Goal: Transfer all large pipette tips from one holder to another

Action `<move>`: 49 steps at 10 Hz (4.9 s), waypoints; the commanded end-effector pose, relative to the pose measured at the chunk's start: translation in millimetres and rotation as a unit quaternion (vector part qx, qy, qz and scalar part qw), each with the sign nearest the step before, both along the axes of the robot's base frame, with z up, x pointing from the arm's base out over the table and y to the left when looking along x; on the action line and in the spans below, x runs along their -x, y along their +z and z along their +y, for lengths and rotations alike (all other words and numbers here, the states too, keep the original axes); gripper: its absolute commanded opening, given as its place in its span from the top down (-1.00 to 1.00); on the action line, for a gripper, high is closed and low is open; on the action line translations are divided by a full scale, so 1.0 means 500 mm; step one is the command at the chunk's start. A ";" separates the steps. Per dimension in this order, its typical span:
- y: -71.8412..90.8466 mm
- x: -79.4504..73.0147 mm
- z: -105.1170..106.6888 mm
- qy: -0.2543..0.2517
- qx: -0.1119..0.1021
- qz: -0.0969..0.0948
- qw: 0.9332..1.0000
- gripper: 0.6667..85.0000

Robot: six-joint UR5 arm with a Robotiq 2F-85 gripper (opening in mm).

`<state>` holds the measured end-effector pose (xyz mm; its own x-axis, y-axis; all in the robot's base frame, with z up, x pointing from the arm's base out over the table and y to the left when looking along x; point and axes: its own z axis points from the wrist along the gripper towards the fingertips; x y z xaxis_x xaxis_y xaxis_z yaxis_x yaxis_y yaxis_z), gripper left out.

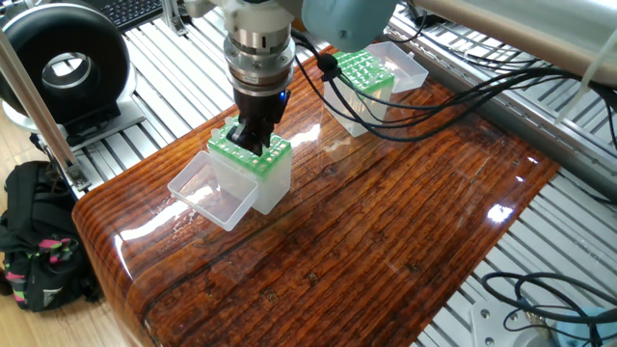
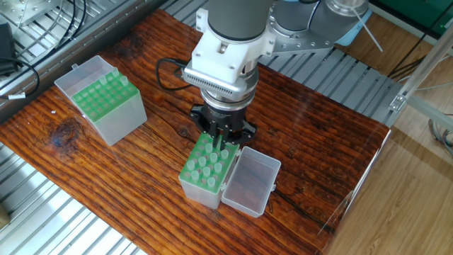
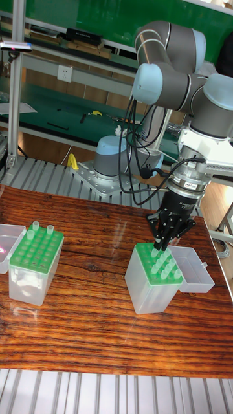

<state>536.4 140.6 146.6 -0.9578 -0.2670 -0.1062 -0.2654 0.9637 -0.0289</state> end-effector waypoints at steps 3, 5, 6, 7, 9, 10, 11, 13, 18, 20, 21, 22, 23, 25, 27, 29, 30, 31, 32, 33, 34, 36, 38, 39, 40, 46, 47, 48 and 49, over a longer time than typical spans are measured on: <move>0.037 0.008 0.019 -0.008 0.001 0.000 1.000 0.80; 0.066 0.012 0.017 -0.002 0.005 0.001 1.000 0.81; 0.081 0.013 0.013 0.000 0.005 0.004 1.000 0.81; 0.098 0.013 0.010 0.001 0.003 0.008 1.000 0.81; 0.133 0.014 0.010 0.004 -0.004 0.014 1.000 0.81; 0.149 0.015 0.013 0.005 -0.010 0.015 1.000 0.81; 0.170 0.016 0.013 0.006 -0.013 0.019 1.000 0.81; 0.213 0.015 0.006 0.011 -0.012 0.023 1.000 0.81; 0.245 0.013 -0.029 0.022 0.007 0.026 0.999 0.82; 0.245 0.017 -0.036 0.020 0.013 0.030 0.999 0.82; 0.245 0.018 -0.040 0.019 0.017 0.031 0.999 0.82; 0.245 0.018 -0.050 0.023 0.027 0.032 0.999 0.82; 0.245 0.022 -0.056 0.022 0.032 0.036 0.999 0.82; 0.245 0.023 -0.048 0.026 0.025 0.037 0.999 0.83; 0.244 0.031 -0.043 0.024 0.020 0.044 0.999 0.83; 0.267 0.043 -0.037 0.022 0.018 0.052 0.998 0.83; 0.280 0.049 -0.031 0.023 0.014 0.051 0.998 0.83; 0.288 0.054 -0.029 0.022 0.011 0.049 0.998 0.83; 0.294 0.058 -0.033 0.023 0.012 0.046 0.999 0.83; 0.301 0.067 -0.039 0.023 0.016 0.045 0.999 0.83; 0.309 0.080 -0.050 0.024 0.023 0.043 0.999 0.83; 0.328 0.104 -0.072 0.028 0.020 0.043 0.998 0.83; 0.328 0.098 -0.111 0.045 0.025 0.042 0.998 0.83; 0.322 0.080 -0.140 0.061 0.037 0.032 0.997 0.83; 0.316 0.062 -0.177 0.080 0.060 0.025 0.995 0.83; 0.304 0.036 -0.155 0.143 0.028 0.005 0.989 0.76; 0.303 0.046 -0.146 0.121 0.016 0.013 0.992 0.75; 0.303 0.047 -0.148 0.089 0.014 0.014 0.996 0.76; 0.303 0.047 -0.147 0.061 0.011 0.014 0.998 0.77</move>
